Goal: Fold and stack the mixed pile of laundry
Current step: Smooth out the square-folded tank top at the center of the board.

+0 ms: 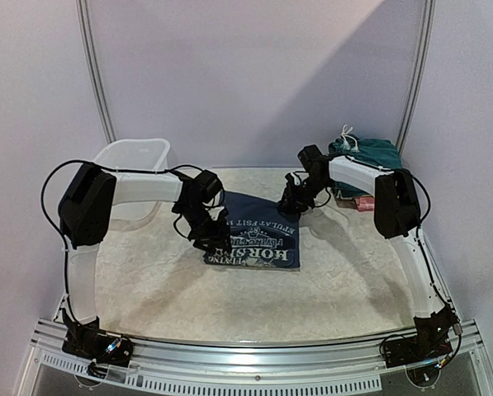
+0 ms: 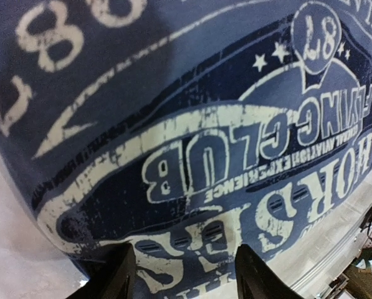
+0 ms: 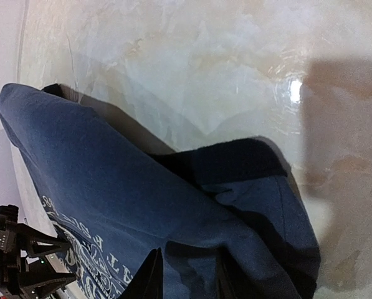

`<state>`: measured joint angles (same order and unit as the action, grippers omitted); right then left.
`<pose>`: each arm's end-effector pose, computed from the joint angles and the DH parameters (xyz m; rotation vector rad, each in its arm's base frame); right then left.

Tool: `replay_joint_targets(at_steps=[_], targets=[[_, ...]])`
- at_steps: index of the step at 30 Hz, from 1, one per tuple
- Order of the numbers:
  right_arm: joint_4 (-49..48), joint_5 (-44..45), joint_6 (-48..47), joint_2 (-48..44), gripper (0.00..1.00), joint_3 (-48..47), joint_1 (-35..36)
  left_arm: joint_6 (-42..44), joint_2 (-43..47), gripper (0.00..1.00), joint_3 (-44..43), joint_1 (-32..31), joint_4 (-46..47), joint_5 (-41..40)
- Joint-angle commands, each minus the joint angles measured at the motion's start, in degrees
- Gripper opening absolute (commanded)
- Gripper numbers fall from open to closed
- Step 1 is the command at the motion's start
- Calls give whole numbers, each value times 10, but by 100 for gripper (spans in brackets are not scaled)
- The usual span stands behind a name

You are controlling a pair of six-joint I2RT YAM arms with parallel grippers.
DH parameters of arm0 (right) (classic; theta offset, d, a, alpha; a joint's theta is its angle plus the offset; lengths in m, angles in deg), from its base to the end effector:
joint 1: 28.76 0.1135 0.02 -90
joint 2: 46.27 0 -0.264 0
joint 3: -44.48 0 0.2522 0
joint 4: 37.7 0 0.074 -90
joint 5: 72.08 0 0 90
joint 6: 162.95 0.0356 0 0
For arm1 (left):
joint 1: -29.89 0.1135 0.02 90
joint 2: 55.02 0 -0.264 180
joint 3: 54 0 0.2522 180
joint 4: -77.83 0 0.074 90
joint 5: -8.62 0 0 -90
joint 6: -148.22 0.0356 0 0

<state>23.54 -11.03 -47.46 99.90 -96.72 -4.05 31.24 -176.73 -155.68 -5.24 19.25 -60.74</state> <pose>0.4770 0.2384 0.1424 -0.1350 2.8400 0.9174 0.3337 -0.2502 0.1465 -0.2728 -3.0476 0.6346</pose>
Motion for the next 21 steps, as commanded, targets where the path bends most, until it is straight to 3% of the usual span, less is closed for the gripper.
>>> replay_joint_targets(at_steps=[1, 5, 10, 11, 16, 21], targets=[[28, -1, 1, 27, 29, -23, -4, 36, 28, 55, 12, -11, -20, -62], [40, 4, -12, -21, 33, -36, -4, 66, 74, 63, -1, -23, -41, -126], [55, 37, -28, -121, 40, -4, -4, 100, 124, 97, -14, -64, -49, -238], [51, 48, -31, -140, 41, 19, -4, 110, 129, 99, -20, -79, -52, -262], [22, 120, -26, -282, 46, 173, -5, 173, 129, 100, -51, -162, -68, -359], [19, 197, 1, -424, 57, 326, -6, 234, 112, 100, -75, -250, -67, -391]])
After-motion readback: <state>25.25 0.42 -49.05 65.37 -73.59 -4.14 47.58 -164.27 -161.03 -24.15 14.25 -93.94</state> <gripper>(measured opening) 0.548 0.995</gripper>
